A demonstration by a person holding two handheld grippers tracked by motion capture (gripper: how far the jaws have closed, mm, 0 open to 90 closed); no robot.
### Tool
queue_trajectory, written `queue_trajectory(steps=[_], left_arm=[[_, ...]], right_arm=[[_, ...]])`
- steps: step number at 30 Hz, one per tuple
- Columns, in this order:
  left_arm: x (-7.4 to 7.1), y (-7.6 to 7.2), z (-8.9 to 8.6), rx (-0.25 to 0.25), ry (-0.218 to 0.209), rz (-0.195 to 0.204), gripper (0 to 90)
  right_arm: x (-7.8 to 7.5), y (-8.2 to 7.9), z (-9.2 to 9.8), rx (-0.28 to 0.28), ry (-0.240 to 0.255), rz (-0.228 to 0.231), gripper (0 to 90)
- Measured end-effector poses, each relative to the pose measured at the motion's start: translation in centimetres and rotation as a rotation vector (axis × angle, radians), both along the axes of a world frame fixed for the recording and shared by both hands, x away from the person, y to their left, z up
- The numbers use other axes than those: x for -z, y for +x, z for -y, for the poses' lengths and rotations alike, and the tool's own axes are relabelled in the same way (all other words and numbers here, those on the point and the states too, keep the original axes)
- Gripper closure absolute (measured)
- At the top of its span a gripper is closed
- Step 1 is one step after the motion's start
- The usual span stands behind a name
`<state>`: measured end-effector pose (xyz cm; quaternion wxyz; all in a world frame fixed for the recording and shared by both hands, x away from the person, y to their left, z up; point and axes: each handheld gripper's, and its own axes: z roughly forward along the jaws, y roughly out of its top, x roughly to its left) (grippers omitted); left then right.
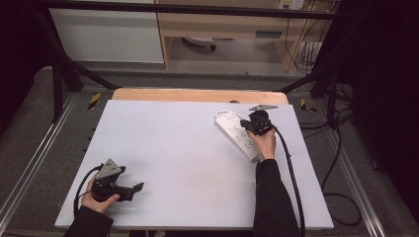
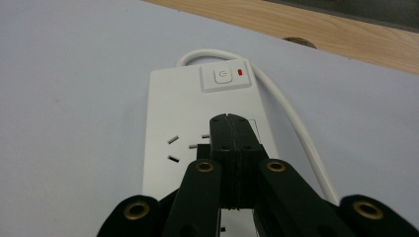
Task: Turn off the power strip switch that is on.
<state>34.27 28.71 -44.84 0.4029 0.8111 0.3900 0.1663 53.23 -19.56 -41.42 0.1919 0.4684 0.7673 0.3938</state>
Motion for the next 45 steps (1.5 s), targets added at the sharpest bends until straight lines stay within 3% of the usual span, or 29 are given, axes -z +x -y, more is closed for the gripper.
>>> queue_trajectory(steps=[15, 35, 45], left_arm=[[0.0, 0.0, 0.0, -0.002, 0.003, 0.000, 5.1], [0.0, 0.0, 0.0, -0.004, 0.003, 0.003, 5.1], [-0.1, -0.1, 0.0, -0.005, 0.004, 0.004, 5.1]], right_arm=[[1.5, 0.9, -0.1, 0.019, -0.014, -0.018, 90.0], [2.0, 1.1, -0.1, 0.023, -0.020, 0.013, 90.0], [2.0, 1.1, 0.0, 0.024, -0.005, 0.007, 90.0]])
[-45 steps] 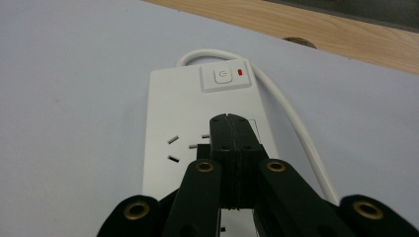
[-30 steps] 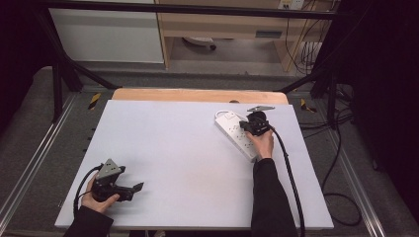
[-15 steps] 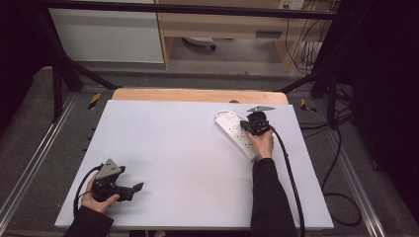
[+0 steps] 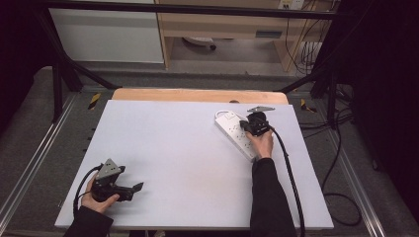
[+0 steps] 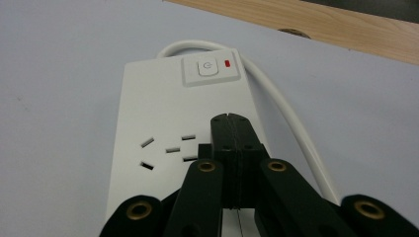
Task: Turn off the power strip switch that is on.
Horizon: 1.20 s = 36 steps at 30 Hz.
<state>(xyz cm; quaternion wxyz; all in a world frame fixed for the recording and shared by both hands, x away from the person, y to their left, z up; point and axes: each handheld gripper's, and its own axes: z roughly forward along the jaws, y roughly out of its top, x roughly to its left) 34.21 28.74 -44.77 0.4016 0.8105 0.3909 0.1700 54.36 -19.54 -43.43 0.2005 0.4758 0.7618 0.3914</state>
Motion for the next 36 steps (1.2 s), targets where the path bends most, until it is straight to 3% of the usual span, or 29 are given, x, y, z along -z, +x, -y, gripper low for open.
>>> queue_trajectory(steps=[16, 36], left_arm=[[0.00, 0.00, 0.01, 0.000, 0.001, 0.001, 5.2], [-0.07, -0.04, 0.03, 0.001, 0.002, 0.005, 5.2]], right_arm=[[-0.02, -0.10, -0.16, -0.002, -0.023, 0.012, 90.0], [0.10, -0.13, -0.16, 0.000, -0.014, 0.015, 90.0]])
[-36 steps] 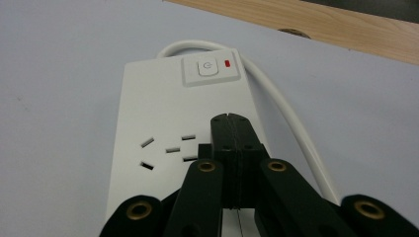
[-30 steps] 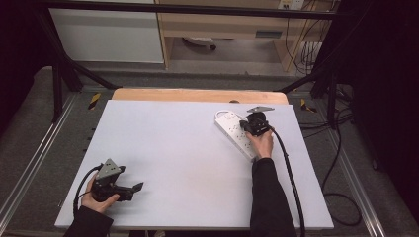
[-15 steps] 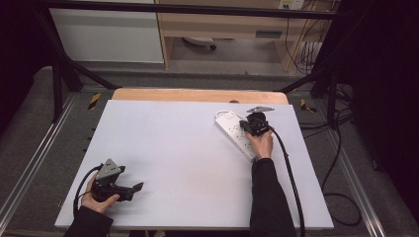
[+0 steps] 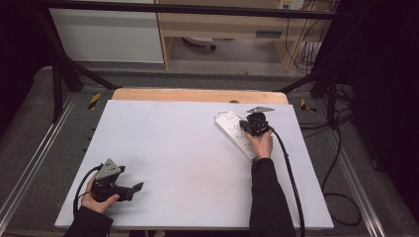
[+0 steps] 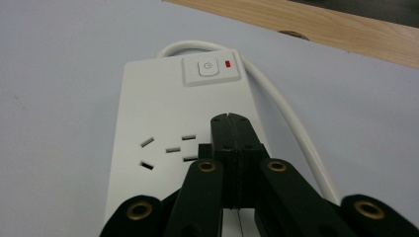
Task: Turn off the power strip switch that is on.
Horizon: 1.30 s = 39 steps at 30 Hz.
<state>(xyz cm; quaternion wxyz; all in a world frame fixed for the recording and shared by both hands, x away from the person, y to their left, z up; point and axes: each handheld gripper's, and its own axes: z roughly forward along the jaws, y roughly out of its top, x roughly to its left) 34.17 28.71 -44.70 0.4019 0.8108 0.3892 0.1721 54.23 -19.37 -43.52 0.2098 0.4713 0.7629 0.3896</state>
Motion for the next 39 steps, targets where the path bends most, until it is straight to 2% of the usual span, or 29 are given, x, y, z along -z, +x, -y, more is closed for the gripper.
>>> queue_trajectory(steps=[9, 18, 23, 28, 34, 39], left_arm=[[0.0, 0.0, 0.0, -0.002, 0.000, -0.001, 5.2], [0.0, 0.0, 0.0, -0.002, -0.003, 0.001, 5.2], [0.0, 0.0, 0.0, -0.003, -0.001, 0.000, 5.2], [0.0, 0.0, 0.0, -0.004, 0.001, 0.001, 5.2], [0.0, 0.0, 0.0, -0.008, 0.004, 0.000, 5.2], [0.0, 0.0, 0.1, -0.006, 0.008, -0.001, 5.2]], right_arm=[[0.1, -0.1, 0.1, 0.002, 0.001, -0.009, 90.0], [-0.1, -0.2, 0.0, 0.002, -0.025, -0.011, 90.0], [-0.9, -0.7, 0.0, -0.022, -0.004, -0.005, 90.0], [-2.0, -1.6, -0.3, -0.034, -0.013, 0.006, 90.0], [-3.4, -2.9, -0.5, -0.051, -0.017, -0.009, 78.5], [-4.5, -4.2, -0.7, -0.073, -0.009, -0.015, 61.9]])
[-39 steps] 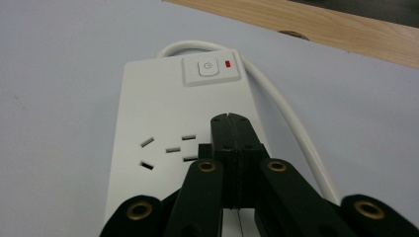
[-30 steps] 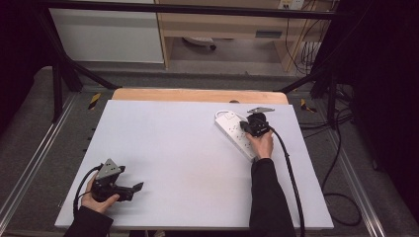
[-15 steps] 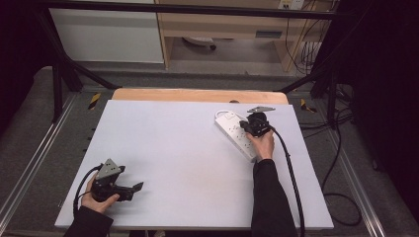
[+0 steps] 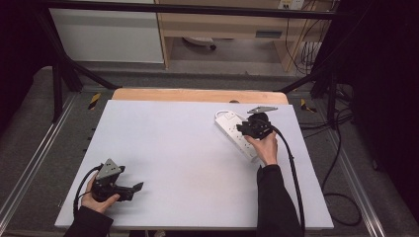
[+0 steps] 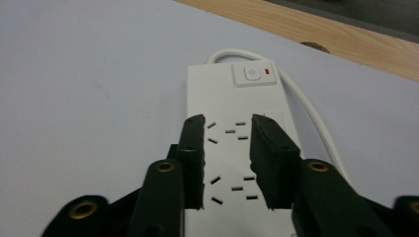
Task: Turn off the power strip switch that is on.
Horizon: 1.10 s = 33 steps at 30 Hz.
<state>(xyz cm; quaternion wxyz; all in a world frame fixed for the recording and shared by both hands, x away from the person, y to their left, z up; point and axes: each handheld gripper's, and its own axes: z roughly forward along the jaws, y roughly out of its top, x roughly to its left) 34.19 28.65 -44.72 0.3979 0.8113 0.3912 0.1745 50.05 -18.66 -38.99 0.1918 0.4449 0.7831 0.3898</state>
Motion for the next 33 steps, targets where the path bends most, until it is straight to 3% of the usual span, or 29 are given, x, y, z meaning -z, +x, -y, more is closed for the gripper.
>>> queue_trajectory(steps=[4, 6, 10, 12, 18, 20, 26, 33], left_arm=[[0.0, 0.0, 0.0, -0.001, -0.001, 0.000, 5.2], [0.0, 0.0, 0.0, -0.001, 0.003, 0.001, 5.2], [0.0, 0.0, 0.1, -0.001, 0.006, 0.001, 5.2], [0.0, 0.0, 0.1, -0.001, 0.007, 0.000, 5.1], [0.0, 0.0, 0.0, -0.002, 0.007, -0.001, 5.1], [0.0, 0.0, 0.0, -0.002, 0.006, -0.001, 5.1], [0.0, -0.1, 0.1, 0.001, 0.006, -0.001, 4.9], [0.1, 0.0, 0.2, 0.000, 0.010, -0.004, 4.7]], right_arm=[[-0.7, -1.4, 0.2, 0.002, 0.020, 0.027, 44.9], [-0.9, -1.9, 0.5, 0.000, -0.003, 0.013, 34.8], [-1.2, -3.2, 1.2, -0.006, 0.024, 0.031, 24.8], [-1.2, -3.9, 1.6, -0.001, 0.024, 0.018, 17.3], [-0.8, -5.9, 2.6, -0.005, 0.007, 0.007, 6.3], [-0.9, -6.6, 2.9, -0.005, 0.009, -0.015, 5.6], [-0.6, -9.1, 3.8, -0.028, 0.020, 0.010, 2.2], [0.9, -11.6, 5.1, -0.035, 0.040, -0.001, 0.9]])
